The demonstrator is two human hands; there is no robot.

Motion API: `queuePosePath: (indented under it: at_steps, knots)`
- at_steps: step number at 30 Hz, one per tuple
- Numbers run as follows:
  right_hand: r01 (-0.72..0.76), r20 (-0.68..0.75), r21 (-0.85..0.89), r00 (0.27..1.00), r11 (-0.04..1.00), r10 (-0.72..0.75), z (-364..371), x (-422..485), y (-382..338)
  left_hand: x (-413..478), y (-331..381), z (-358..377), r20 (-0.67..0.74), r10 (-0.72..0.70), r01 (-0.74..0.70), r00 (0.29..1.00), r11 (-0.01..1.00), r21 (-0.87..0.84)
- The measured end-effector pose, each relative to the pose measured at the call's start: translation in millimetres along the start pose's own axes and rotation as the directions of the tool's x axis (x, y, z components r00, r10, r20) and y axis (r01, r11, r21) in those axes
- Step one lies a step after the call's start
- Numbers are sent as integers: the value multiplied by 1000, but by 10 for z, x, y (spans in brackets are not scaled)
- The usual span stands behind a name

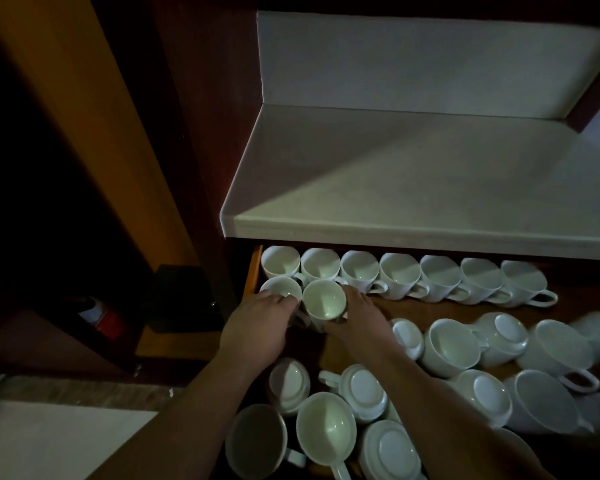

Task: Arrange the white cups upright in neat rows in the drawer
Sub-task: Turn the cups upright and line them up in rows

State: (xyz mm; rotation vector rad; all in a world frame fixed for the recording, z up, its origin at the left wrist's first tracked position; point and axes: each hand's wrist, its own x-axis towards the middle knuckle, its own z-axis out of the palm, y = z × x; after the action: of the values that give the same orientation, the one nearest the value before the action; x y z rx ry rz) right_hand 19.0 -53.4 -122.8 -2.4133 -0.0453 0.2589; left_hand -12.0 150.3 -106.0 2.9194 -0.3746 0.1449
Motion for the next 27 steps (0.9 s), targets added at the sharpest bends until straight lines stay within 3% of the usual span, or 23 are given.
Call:
queuePosePath:
  at_steps: [9, 11, 13, 17, 21, 27]
  knots:
    - [11, 13, -1, 1000, 1000, -11, -40, -70, -99, 44, -16, 35, -28, -3, 2, 1000, 1000, -28]
    - [35, 41, -70, 999, 997, -32, -168, -108, -112, 44, -25, 34, -35, -6, 3, 999, 997, -75]
    - [79, 119, -254, 992, 964, -50, -363, -151, -69, 44, -38, 24, -41, -7, 1, 999, 989, -146]
    - [62, 94, -461, 995, 885, -21, -795, -233, 188, 149, 83, 2, -47, 138, -144, 989, 973, -179]
    - [74, 155, -521, 988, 850, 9, -990, -414, 378, 316, 339, 38, 50, 268, -260, 962, 958, -118]
    - [131, 199, -694, 980, 708, 14, -855, -374, 432, 307, 473, 97, 105, 219, -212, 970, 974, -79]
